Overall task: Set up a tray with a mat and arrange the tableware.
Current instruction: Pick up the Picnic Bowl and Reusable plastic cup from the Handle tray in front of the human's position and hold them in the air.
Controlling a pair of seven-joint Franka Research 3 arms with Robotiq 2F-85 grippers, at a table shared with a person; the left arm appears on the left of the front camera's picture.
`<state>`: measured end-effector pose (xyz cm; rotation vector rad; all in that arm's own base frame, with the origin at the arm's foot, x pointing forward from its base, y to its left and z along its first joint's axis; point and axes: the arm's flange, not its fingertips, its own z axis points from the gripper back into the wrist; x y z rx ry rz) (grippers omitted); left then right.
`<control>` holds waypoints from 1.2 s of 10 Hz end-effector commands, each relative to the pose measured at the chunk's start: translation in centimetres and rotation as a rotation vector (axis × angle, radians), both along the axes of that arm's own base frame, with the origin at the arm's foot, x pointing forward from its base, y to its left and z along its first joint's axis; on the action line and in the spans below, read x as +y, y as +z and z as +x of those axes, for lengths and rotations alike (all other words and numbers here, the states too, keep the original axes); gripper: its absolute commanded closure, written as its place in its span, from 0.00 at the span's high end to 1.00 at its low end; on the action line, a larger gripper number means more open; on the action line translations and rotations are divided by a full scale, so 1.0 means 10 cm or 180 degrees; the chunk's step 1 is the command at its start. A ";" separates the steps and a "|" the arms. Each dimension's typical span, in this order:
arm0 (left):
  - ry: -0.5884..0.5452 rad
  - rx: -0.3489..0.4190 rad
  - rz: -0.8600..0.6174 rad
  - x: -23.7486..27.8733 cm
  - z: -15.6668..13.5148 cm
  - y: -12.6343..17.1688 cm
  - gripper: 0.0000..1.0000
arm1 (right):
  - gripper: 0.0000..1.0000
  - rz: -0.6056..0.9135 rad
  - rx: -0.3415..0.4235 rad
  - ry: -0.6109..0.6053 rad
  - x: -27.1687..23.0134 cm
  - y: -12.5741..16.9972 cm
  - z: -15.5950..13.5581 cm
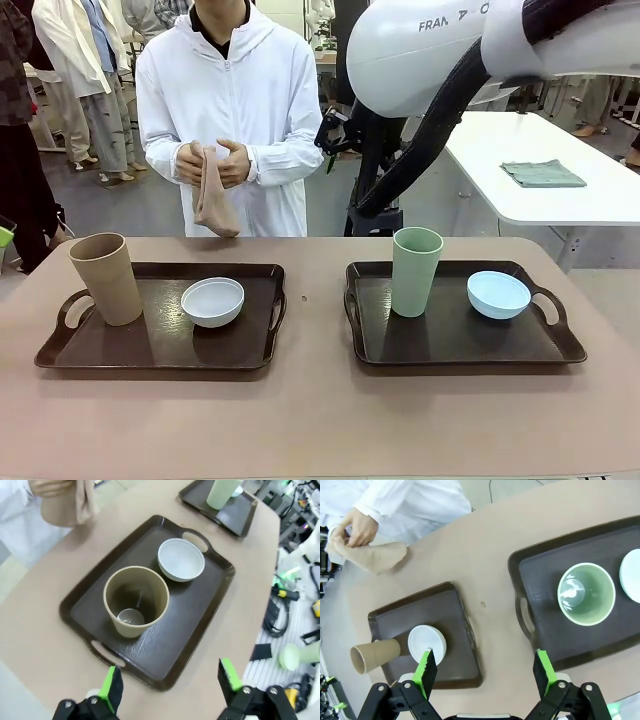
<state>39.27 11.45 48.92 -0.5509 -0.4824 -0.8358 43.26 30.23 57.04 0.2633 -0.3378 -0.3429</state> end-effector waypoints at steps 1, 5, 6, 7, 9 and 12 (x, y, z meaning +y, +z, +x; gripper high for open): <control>0.0023 -0.0049 0.0001 -0.01 0.04 -0.01 1.00 | 1.00 0.0004 0.0019 -0.0035 -0.03 -0.02 -0.05; -0.0619 -0.0502 0.0182 -0.06 0.25 0.03 1.00 | 1.00 0.0079 0.0052 0.0074 0.18 0.02 0.16; -0.0771 -0.0686 0.0233 -0.04 0.31 0.05 1.00 | 1.00 0.0081 0.0051 0.0205 0.34 0.05 0.21; -0.0775 -0.0749 0.0258 -0.05 0.31 0.01 1.00 | 1.00 0.0053 0.0070 0.0246 0.42 0.04 0.21; -0.1326 -0.0964 0.0468 -0.02 0.44 -0.14 1.00 | 1.00 -0.0002 0.0226 0.0348 0.69 -0.20 0.36; -0.2121 -0.0957 0.0315 0.05 0.62 -0.44 1.00 | 1.00 -0.0143 0.0386 0.0367 1.00 -0.67 0.53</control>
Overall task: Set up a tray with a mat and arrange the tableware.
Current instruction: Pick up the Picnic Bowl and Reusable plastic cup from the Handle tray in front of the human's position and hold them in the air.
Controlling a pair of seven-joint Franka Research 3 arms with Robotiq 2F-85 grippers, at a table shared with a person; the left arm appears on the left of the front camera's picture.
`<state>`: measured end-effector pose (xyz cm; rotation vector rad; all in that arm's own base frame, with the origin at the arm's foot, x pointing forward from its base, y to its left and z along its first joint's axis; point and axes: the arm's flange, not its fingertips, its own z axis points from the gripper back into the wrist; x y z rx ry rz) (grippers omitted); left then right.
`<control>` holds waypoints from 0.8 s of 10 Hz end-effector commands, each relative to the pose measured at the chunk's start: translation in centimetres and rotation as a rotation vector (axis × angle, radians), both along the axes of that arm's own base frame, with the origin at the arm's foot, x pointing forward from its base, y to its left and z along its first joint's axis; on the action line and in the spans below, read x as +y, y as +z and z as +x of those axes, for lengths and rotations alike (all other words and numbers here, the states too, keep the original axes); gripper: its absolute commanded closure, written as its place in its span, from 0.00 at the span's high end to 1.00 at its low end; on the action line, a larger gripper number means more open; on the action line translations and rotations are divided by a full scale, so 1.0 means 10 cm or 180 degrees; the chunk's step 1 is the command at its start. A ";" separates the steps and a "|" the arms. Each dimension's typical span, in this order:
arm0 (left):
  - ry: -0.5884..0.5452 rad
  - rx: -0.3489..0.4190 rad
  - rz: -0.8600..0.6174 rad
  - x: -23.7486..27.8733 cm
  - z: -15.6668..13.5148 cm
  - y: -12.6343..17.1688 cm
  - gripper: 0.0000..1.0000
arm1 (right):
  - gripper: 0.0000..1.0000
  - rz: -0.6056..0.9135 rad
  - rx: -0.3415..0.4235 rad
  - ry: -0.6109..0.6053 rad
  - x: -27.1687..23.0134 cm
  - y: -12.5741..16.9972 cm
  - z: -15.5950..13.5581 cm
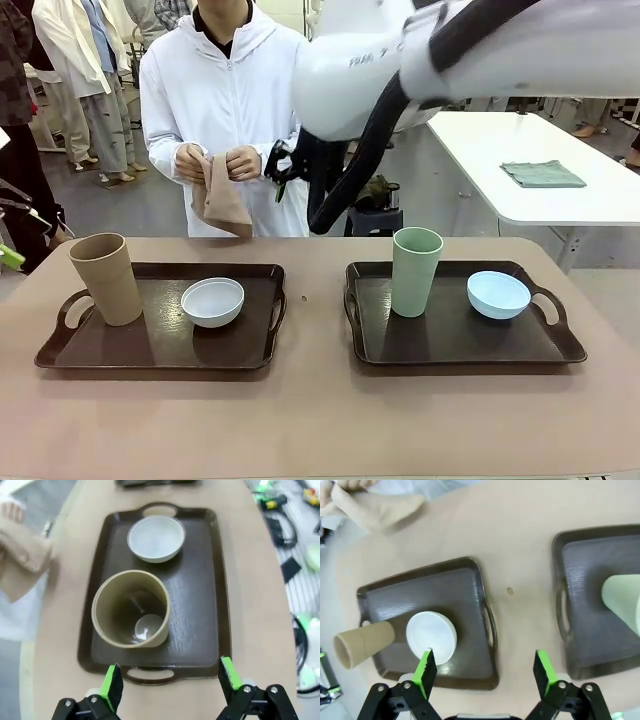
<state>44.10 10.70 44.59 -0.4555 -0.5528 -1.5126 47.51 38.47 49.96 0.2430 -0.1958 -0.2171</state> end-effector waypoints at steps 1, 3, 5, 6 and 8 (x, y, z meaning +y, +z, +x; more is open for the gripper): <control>-0.0318 0.0070 -0.0099 0.15 0.21 -0.05 1.00 | 1.00 -0.0140 -0.0007 -0.0003 0.31 -0.05 0.11; -0.0318 0.0128 -0.0162 0.19 0.36 -0.15 1.00 | 1.00 -0.0149 0.0018 0.0143 0.54 -0.21 0.11; -0.0160 0.0179 -0.0404 0.25 0.61 -0.30 1.00 | 1.00 -0.0187 0.0110 0.0252 0.77 -0.41 0.19; -0.0104 0.0203 -0.0542 0.28 0.68 -0.36 1.00 | 1.00 -0.0246 0.0158 0.0288 0.87 -0.50 0.19; -0.0129 0.0270 -0.0704 0.23 0.80 -0.44 1.00 | 1.00 -0.0349 0.0257 0.0338 0.98 -0.68 0.22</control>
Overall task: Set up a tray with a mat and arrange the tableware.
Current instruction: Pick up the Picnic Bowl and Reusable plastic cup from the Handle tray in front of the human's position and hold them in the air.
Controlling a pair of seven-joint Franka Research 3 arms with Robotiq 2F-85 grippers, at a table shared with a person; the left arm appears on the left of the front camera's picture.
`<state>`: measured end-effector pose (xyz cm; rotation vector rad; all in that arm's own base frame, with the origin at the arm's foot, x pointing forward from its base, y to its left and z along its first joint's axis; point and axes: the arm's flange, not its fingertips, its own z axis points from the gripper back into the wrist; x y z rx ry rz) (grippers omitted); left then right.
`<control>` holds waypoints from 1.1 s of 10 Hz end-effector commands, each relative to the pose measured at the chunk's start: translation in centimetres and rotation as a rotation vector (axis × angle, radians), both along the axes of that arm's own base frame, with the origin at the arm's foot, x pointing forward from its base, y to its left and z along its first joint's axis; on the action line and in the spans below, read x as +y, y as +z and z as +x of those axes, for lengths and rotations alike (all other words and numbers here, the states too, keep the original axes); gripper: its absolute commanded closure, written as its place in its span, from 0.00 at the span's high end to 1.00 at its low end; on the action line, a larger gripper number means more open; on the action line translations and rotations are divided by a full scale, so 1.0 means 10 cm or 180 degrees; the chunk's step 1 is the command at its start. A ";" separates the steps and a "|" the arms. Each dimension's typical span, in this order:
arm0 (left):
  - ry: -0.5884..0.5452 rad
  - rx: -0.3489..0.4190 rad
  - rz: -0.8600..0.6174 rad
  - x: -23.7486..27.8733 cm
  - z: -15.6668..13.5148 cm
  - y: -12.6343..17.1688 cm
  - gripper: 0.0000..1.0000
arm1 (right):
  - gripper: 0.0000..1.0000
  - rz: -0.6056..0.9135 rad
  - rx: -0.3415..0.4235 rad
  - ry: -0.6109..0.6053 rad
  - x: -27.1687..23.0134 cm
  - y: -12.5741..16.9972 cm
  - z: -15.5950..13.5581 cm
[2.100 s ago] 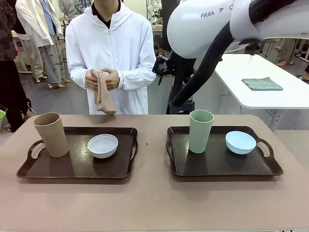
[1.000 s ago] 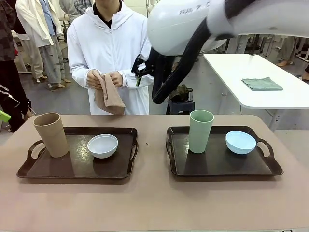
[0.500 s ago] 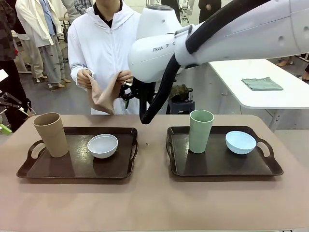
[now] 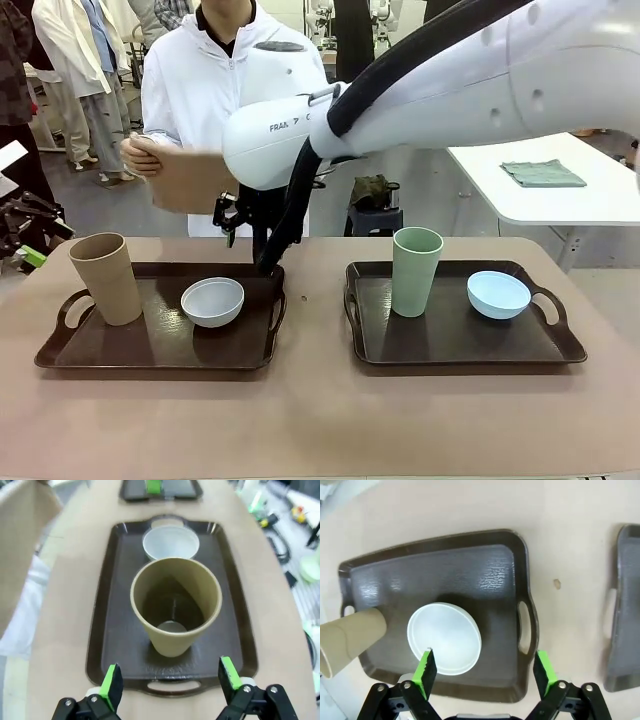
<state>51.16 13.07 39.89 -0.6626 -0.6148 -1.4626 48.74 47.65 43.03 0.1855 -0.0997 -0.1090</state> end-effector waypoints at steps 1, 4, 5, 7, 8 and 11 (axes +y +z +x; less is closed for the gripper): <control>-0.0076 0.0022 -0.0206 0.01 0.08 0.02 1.00 | 1.00 -0.0187 0.0012 -0.0015 0.09 -0.03 0.09; -0.0048 0.0070 -0.0124 -0.04 0.04 -0.04 1.00 | 1.00 -0.0049 0.0048 0.0004 0.03 -0.08 0.03; -0.0048 0.0070 -0.0124 -0.04 0.04 -0.04 1.00 | 1.00 -0.0049 0.0048 0.0004 0.03 -0.08 0.03; -0.0048 0.0070 -0.0124 -0.04 0.04 -0.04 1.00 | 1.00 -0.0049 0.0048 0.0004 0.03 -0.08 0.03; -0.0048 0.0070 -0.0124 -0.04 0.04 -0.04 1.00 | 1.00 -0.0078 0.0073 0.0006 0.06 -0.09 0.04; 0.0044 0.0088 -0.0218 -0.03 0.02 -0.16 1.00 | 1.00 -0.0180 0.0045 0.0226 0.07 -0.35 -0.01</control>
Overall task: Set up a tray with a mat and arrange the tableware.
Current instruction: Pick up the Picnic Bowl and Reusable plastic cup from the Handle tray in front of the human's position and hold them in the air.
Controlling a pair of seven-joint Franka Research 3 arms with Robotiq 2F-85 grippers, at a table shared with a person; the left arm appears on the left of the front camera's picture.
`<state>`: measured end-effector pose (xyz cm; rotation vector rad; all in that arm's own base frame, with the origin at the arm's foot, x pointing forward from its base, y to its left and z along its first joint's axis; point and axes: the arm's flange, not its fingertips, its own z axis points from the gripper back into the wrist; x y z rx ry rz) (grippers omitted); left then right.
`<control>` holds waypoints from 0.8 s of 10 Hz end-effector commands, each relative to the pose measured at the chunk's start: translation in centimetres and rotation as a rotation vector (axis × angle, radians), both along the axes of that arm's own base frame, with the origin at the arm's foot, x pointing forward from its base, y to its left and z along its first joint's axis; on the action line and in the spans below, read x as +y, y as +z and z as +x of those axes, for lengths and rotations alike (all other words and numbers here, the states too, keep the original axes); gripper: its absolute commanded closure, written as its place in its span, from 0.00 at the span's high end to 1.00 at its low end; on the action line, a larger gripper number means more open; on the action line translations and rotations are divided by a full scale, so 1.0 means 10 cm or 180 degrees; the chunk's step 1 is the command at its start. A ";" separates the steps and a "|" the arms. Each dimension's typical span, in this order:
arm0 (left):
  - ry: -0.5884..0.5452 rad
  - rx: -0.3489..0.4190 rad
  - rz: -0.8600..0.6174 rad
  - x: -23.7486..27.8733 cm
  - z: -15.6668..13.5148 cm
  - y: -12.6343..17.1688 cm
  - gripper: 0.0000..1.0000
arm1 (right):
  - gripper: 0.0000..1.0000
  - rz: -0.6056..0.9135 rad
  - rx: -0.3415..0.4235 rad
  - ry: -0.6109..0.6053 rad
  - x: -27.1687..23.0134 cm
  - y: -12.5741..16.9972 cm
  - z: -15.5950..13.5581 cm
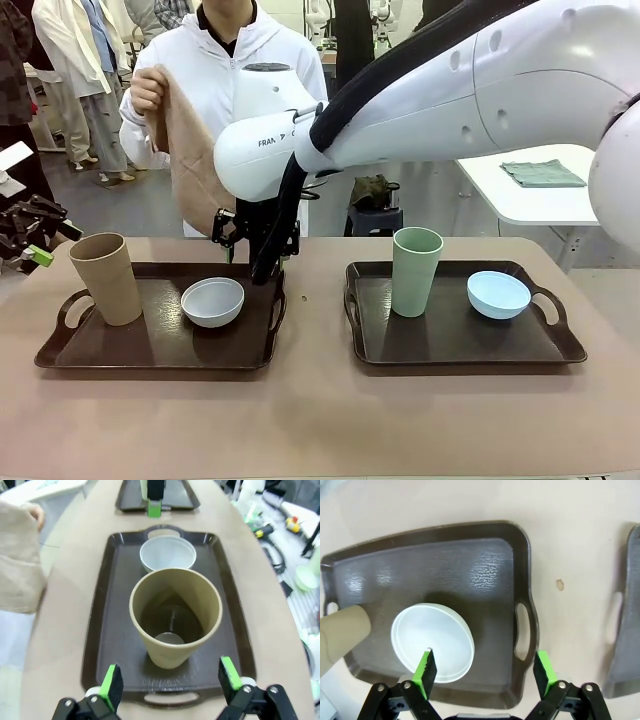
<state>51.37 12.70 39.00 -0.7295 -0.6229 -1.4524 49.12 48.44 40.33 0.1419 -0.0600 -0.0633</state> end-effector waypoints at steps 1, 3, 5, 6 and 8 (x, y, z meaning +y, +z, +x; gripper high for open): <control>0.0061 0.0050 -0.0141 0.07 -0.02 -0.17 1.00 | 1.00 -0.0050 -0.0036 0.0111 0.01 -0.14 -0.08; 0.0069 0.0082 -0.0295 0.18 -0.01 -0.41 1.00 | 1.00 -0.0046 0.0046 0.0189 0.08 -0.32 -0.11; -0.0112 -0.0127 -0.0573 0.13 -0.04 -0.61 1.00 | 1.00 -0.0095 0.0170 0.0270 0.16 -0.52 -0.10; -0.0183 -0.0231 -0.0632 0.10 -0.06 -0.66 1.00 | 1.00 -0.0112 0.0213 0.0289 0.19 -0.59 -0.08; -0.0179 -0.0341 -0.0669 0.07 -0.12 -0.71 1.00 | 1.00 -0.0104 0.0259 0.0327 0.25 -0.70 -0.06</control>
